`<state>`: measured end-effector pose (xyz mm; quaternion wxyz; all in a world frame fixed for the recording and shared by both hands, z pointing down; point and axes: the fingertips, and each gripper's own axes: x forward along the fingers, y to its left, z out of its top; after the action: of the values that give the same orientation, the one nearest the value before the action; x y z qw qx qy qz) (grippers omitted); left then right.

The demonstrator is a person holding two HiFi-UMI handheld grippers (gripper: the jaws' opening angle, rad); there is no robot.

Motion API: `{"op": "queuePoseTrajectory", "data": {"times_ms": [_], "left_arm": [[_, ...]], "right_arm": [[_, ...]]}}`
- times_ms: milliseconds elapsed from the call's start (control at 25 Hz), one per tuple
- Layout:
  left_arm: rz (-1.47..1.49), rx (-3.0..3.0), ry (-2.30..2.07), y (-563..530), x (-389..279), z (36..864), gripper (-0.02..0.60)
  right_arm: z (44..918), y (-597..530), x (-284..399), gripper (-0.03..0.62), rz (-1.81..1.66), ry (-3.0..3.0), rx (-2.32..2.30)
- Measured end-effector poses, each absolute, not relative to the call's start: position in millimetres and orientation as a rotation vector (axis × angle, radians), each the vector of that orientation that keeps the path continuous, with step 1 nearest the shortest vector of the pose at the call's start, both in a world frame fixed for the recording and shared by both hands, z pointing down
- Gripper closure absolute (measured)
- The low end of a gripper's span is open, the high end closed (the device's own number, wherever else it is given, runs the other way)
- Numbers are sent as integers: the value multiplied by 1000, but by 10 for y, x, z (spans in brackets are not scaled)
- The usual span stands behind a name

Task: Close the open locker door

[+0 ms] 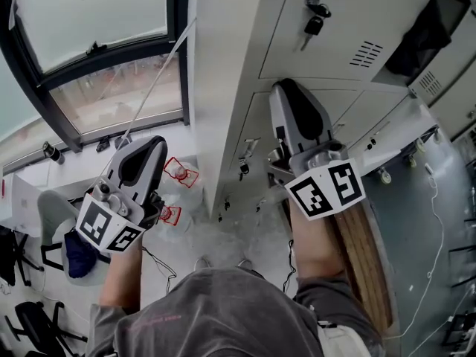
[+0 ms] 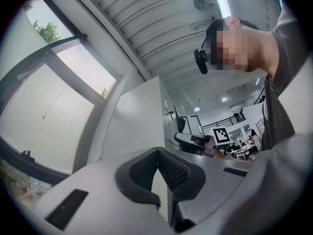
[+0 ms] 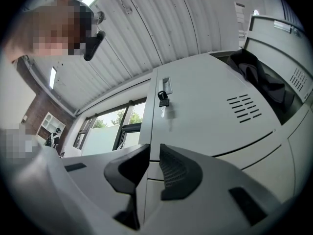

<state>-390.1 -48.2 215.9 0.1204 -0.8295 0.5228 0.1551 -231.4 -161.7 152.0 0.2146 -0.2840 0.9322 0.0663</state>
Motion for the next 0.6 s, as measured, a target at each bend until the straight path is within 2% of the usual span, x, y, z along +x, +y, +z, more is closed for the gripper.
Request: {"op": "queuePoseTrajectory", "data": {"times_ms": [320, 600], "left_arm": [[449, -2531, 1382, -468, -3657, 2179, 566], [464, -2668, 1165, -565, -3129, 2177, 566]], "right_arm": [[1601, -1389, -1990, 522, 202, 2556, -920], [1727, -1187, -1378, 522, 213, 2503, -1137]]}}
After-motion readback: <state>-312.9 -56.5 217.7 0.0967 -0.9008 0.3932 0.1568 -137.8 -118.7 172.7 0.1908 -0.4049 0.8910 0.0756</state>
